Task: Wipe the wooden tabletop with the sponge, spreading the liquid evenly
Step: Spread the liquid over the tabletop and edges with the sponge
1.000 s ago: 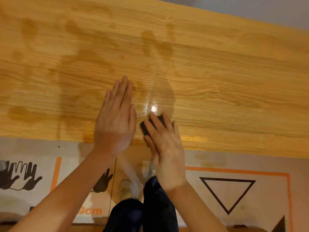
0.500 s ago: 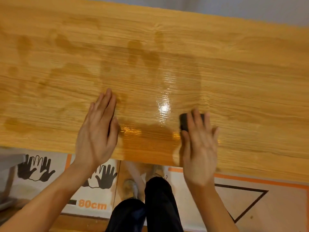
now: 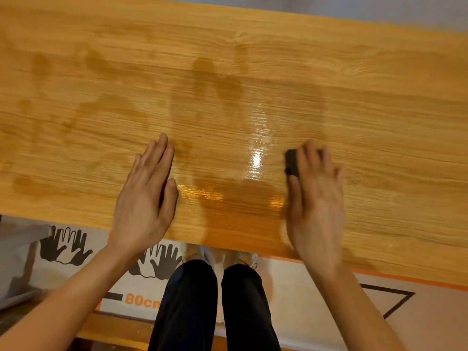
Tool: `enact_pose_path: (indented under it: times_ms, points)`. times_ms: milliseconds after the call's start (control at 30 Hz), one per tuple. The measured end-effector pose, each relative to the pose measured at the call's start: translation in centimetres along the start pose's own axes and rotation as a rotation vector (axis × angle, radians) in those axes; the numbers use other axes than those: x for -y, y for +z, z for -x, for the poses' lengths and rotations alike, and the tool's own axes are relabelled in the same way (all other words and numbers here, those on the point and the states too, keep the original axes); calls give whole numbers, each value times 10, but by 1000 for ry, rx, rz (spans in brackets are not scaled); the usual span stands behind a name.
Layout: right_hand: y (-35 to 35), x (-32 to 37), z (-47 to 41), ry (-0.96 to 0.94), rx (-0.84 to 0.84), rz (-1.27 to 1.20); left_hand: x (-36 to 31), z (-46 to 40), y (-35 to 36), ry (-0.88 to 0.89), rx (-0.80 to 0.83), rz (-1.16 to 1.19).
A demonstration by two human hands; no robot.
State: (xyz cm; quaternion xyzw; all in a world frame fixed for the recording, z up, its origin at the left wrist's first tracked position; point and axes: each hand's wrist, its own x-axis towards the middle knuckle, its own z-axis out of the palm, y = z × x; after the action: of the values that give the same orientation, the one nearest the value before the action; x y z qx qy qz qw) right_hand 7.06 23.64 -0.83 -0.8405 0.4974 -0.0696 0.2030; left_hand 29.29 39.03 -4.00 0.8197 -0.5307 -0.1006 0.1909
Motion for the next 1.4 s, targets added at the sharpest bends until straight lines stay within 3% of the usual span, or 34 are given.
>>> enact_pose_path:
  times_ms: [100, 233, 333, 400, 500, 633, 733, 867, 1000, 1100, 1167, 1267, 1400]
  points:
    - [7, 19, -5, 141, -130, -75, -1, 0, -1, 8, 9, 7]
    - [48, 96, -31, -100, -55, -57, -5, -1, -5, -13, 50, 20]
    - [47, 87, -38, -257, 32, 7, -7, -2, -8, -36, 71, 86]
    - [30, 50, -32, -175, -36, -7, -5, -4, -13, -33, 82, 150]
    - [2, 2, -16, 92, -158, -115, 10, -19, -23, 8, 80, 145]
    - [13, 35, -28, 258, -239, -129, 46, -62, -39, -21, 37, 85]
    - [44, 97, -48, 70, -220, 23, 68, -90, -47, -12, 5, 44]
    - [44, 107, -59, -149, -21, -263, 79, -113, -46, 84, 29, -24]
    - [8, 39, -47, 100, -172, -391, 79, -118, -38, 82, 32, 1]
    - [9, 42, -48, 286, -316, -354, 82, -118, -34, 99, 10, -13]
    - [27, 76, -61, 238, -318, -269, 82, -120, -35, 103, -7, -18]
    - [59, 133, -81, 16, -213, -178, 82, -121, -36, 93, -11, -26]
    - [47, 112, -78, -115, -97, -209, 81, -120, -37, 94, 13, -6]
